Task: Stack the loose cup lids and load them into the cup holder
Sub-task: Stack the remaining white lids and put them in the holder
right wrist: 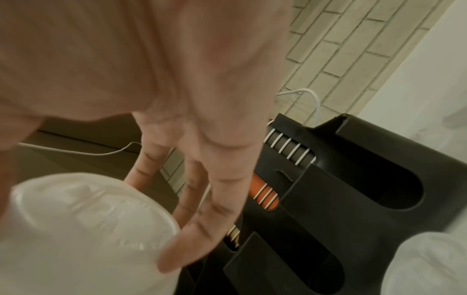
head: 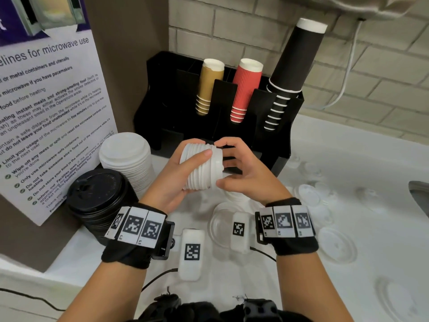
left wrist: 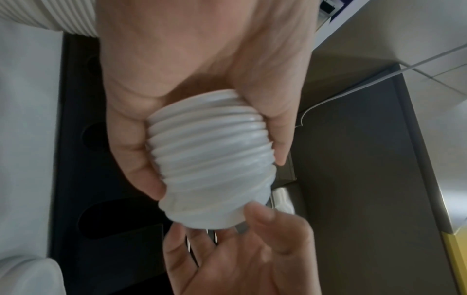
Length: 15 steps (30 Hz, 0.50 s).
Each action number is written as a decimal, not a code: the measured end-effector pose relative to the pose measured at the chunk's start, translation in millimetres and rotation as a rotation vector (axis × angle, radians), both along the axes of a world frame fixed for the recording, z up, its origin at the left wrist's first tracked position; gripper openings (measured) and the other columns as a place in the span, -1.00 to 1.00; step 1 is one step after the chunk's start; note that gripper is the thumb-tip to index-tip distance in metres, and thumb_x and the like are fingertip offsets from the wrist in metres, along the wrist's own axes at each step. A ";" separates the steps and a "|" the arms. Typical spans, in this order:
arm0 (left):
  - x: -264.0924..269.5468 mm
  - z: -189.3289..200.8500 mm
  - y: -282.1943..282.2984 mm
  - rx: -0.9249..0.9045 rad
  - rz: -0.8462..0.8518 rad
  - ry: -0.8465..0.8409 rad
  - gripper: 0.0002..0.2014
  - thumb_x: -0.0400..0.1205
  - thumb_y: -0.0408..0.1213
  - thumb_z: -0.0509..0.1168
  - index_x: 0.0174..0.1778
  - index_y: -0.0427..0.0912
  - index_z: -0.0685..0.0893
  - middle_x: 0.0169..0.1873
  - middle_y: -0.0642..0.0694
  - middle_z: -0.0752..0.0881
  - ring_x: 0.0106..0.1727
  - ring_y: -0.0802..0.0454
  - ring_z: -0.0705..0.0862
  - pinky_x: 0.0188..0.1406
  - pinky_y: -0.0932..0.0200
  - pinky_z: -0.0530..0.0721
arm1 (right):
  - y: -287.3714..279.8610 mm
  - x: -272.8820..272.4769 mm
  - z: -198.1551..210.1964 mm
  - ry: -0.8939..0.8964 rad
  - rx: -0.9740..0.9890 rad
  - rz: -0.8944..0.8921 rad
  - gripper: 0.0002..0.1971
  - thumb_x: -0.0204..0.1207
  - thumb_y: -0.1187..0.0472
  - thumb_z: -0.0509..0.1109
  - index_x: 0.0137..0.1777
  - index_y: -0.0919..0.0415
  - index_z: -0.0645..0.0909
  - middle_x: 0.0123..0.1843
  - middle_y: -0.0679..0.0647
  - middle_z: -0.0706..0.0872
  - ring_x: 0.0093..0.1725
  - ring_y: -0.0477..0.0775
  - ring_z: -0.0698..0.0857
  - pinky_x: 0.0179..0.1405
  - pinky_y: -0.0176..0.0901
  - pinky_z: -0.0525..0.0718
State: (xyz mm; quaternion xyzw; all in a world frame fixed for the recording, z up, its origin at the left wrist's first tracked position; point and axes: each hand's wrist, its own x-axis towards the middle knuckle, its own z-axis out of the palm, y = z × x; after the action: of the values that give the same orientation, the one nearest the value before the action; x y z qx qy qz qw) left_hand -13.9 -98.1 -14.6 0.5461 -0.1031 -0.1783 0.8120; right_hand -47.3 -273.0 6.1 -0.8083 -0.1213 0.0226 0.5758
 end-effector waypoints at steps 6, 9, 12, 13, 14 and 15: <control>-6.7 -1.8 -9.3 -0.010 0.016 -0.003 -0.57 0.35 0.03 0.44 0.16 0.16 0.62 0.08 -0.01 0.70 0.06 0.02 0.73 -0.21 0.06 0.75 | 0.2 -4.9 -1.5 -0.026 0.010 -0.037 -0.34 0.25 0.28 0.55 0.30 -0.22 0.43 0.21 -0.02 0.59 0.15 -0.05 0.65 0.00 -0.06 0.77; -10.5 -3.8 -13.3 -0.032 0.012 0.008 -0.56 0.32 0.01 0.46 0.13 0.18 0.62 -0.01 0.05 0.75 -0.02 0.08 0.78 -0.26 0.08 0.77 | 1.3 -7.7 -2.2 -0.030 -0.002 -0.042 -0.35 0.24 0.27 0.56 0.27 -0.24 0.45 0.18 -0.09 0.59 0.10 -0.15 0.66 -0.04 -0.10 0.77; -10.6 -4.4 -14.1 -0.049 0.048 0.011 -0.52 0.27 -0.04 0.48 0.14 0.14 0.62 -0.03 0.04 0.75 -0.04 0.08 0.78 -0.30 0.09 0.76 | 0.5 -8.4 -4.0 -0.013 0.017 -0.023 -0.31 0.28 0.29 0.58 0.36 -0.19 0.44 0.21 -0.08 0.60 0.14 -0.18 0.65 0.01 -0.14 0.75; -10.6 -4.4 -14.4 -0.053 0.066 0.014 -0.50 0.26 -0.05 0.49 0.15 0.13 0.62 0.00 0.03 0.73 -0.02 0.07 0.76 -0.30 0.09 0.76 | -1.7 -8.7 -5.7 0.009 0.026 -0.019 -0.29 0.31 0.30 0.59 0.41 -0.17 0.42 0.23 -0.07 0.60 0.19 -0.16 0.65 0.08 -0.12 0.74; -9.4 -3.8 -13.6 -0.057 0.089 0.016 -0.49 0.26 -0.05 0.48 0.16 0.13 0.61 0.02 0.03 0.71 0.01 0.06 0.74 -0.30 0.10 0.75 | -3.4 -7.9 -6.7 0.034 0.015 -0.020 -0.27 0.34 0.32 0.58 0.45 -0.15 0.39 0.26 -0.06 0.59 0.23 -0.14 0.64 0.15 -0.10 0.72; -8.2 -3.7 -12.8 -0.060 0.111 0.017 -0.48 0.26 -0.05 0.48 0.17 0.13 0.60 0.03 0.04 0.69 0.02 0.06 0.72 -0.30 0.12 0.74 | -5.1 -7.5 -7.8 0.059 -0.035 -0.033 -0.28 0.38 0.33 0.56 0.48 -0.10 0.37 0.29 -0.05 0.57 0.27 -0.11 0.62 0.20 -0.11 0.69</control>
State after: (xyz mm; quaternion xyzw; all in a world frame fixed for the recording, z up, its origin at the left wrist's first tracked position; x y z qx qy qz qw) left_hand -22.1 -110.9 -18.3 0.5249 -0.0711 -0.1346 0.8374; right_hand -54.8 -278.1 -1.7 -0.8191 -0.0904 0.0391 0.5651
